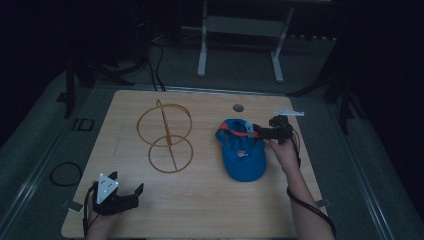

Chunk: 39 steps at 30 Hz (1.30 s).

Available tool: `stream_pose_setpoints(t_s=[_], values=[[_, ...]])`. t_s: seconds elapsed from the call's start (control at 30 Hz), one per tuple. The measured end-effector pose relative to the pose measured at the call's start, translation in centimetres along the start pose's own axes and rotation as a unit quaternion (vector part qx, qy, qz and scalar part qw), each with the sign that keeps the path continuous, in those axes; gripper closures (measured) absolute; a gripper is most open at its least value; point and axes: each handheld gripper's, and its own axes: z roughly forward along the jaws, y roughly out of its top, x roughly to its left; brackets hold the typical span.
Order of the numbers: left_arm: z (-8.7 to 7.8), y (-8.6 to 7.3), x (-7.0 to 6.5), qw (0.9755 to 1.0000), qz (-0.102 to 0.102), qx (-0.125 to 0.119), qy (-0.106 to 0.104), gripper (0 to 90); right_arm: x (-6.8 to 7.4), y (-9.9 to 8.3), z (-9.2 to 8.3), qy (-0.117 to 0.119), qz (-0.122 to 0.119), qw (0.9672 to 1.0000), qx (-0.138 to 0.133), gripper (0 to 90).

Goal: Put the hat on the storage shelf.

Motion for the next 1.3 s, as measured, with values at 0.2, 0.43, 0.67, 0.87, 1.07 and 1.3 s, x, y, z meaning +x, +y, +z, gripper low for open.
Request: stream_pose_setpoints(t_s=[0.2,0.43,0.67,0.87,1.07,1.3], values=[[0.1,0.0,0.0,1.0,0.001,0.001,0.0,2.3,0.3,0.9,1.7,0.008,0.0,0.9999,0.013,22.0],[-0.1,0.0,0.1,1.0,-0.004,-0.007,0.0,2.3,0.5,1.2,4.0,-0.01,-0.019,0.9992,0.032,22.1],[0.0,-0.1,0.0,1.0,0.0,0.0,-0.004,2.3,0.0,0.1,6.8,-0.031,-0.01,0.9974,0.065,22.1],[-0.1,-0.1,0.2,1.0,-0.005,0.001,-0.003,2.3,0.0,-0.8,8.1,-0.032,-0.012,0.9956,0.088,25.3],[-0.1,-0.1,0.2,1.0,-0.006,0.004,-0.003,2.3,0.4,-1.5,8.8,-0.025,-0.056,0.9903,0.124,33.6],[-0.1,-0.1,0.3,1.0,-0.007,0.005,-0.004,2.3,0.5,-1.8,8.5,-0.011,-0.071,0.9899,0.122,53.7]])
